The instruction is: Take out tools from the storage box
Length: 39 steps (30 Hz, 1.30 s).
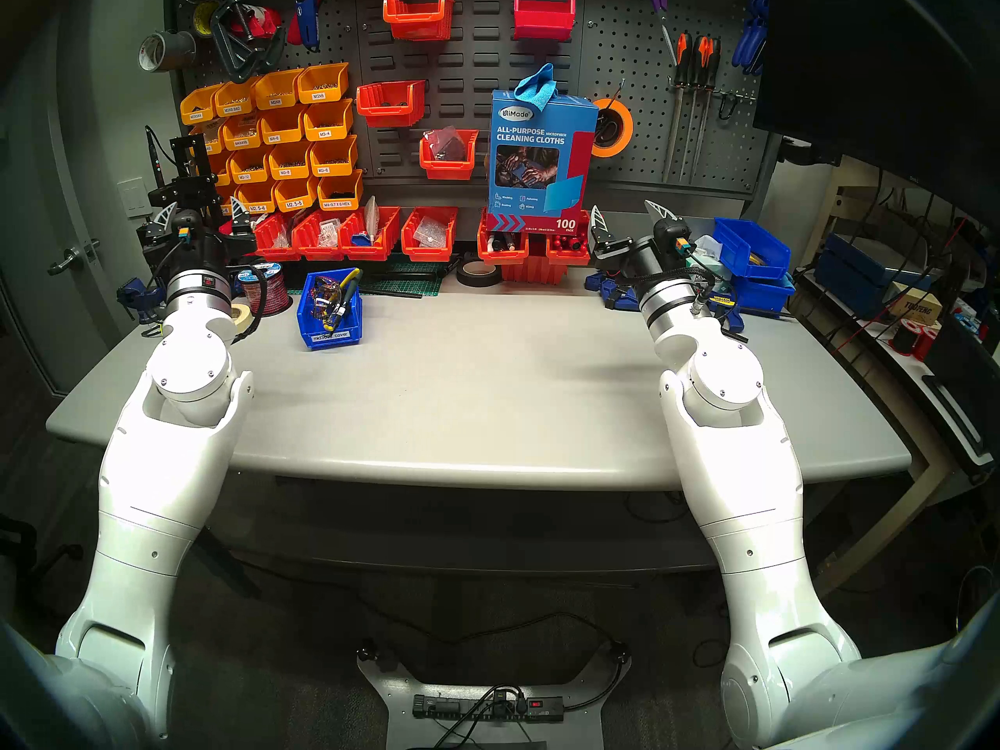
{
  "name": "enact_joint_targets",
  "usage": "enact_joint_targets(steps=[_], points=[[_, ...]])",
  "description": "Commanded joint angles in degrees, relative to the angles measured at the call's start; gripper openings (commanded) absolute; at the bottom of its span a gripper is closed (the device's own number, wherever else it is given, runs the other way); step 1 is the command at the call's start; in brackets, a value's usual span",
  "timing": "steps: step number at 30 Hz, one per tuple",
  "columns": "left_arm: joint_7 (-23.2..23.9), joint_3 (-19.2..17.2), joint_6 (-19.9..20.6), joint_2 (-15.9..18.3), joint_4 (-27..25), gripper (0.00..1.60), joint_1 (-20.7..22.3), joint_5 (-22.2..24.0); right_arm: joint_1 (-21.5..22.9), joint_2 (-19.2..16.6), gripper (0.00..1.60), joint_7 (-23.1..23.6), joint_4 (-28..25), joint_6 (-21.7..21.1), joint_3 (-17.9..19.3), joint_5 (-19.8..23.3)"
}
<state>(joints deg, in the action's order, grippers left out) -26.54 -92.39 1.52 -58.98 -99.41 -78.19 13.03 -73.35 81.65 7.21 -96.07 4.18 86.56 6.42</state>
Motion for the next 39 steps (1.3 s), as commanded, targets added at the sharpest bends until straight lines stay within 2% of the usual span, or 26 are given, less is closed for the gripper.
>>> enact_joint_targets(steps=[1, 39], points=[[0.12, -1.66, -0.07, 0.68, -1.41, 1.6, -0.47, 0.77, 0.27, 0.08, 1.6, 0.11, -0.79, 0.04, -0.04, 0.15], [-0.42, -1.26, -0.16, 1.42, -1.49, 1.6, -0.62, 1.54, 0.26, 0.1, 1.6, 0.12, -0.79, 0.03, -0.03, 0.13]])
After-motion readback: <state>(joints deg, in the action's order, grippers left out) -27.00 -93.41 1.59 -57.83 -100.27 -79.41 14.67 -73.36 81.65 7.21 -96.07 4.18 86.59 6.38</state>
